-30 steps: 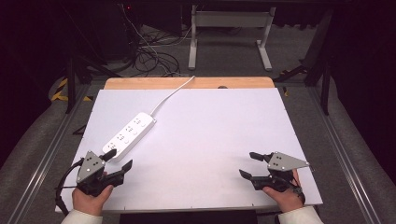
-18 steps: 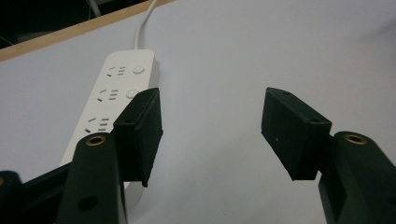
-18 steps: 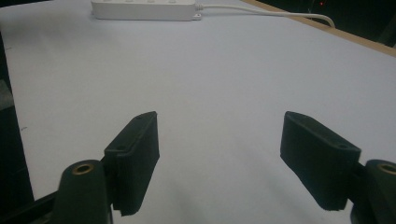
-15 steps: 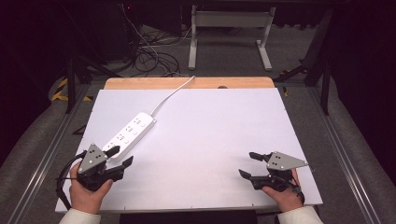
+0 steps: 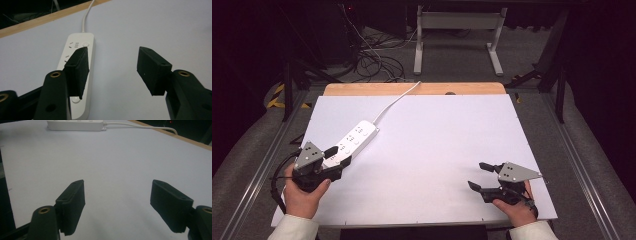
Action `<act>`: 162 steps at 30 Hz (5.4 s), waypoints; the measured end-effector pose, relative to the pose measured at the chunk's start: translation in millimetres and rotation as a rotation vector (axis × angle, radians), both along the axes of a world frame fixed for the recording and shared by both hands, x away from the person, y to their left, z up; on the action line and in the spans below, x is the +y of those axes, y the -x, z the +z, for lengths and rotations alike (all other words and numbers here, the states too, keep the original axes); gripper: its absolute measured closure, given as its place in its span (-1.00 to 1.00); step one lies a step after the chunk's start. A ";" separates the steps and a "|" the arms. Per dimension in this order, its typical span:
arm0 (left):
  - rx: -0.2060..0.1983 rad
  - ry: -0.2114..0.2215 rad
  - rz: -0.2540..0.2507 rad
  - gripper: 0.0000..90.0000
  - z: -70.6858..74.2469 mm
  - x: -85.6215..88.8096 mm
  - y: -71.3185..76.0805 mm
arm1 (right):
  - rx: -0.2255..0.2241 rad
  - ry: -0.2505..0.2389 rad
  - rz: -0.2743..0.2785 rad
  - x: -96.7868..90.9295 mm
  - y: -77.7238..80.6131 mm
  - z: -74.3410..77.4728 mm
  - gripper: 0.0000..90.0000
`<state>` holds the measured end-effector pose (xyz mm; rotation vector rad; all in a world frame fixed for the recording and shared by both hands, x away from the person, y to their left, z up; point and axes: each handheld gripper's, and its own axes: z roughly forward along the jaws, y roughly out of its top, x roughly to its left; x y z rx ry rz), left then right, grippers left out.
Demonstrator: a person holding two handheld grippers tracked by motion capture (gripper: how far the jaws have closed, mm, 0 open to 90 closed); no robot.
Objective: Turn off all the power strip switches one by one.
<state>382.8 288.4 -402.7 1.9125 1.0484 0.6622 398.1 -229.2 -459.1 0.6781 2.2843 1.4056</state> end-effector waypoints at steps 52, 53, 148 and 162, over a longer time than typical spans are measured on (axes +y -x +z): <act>0.299 -0.076 0.086 1.00 -8.2 17.5 -60.2 | -0.003 0.008 -0.002 0.7 -0.2 -0.8 -0.38; 0.316 -0.078 0.095 1.00 -9.3 18.0 -61.3 | -0.004 0.009 -0.003 0.7 -0.2 -0.8 -0.38; 0.417 -0.163 0.132 1.00 -31.9 13.5 -69.6 | 0.000 0.016 0.000 1.4 0.3 -1.4 -0.38; 0.384 -0.080 0.093 1.00 -28.3 5.0 -86.9 | 0.005 0.017 -0.002 1.8 -0.6 -2.2 -0.39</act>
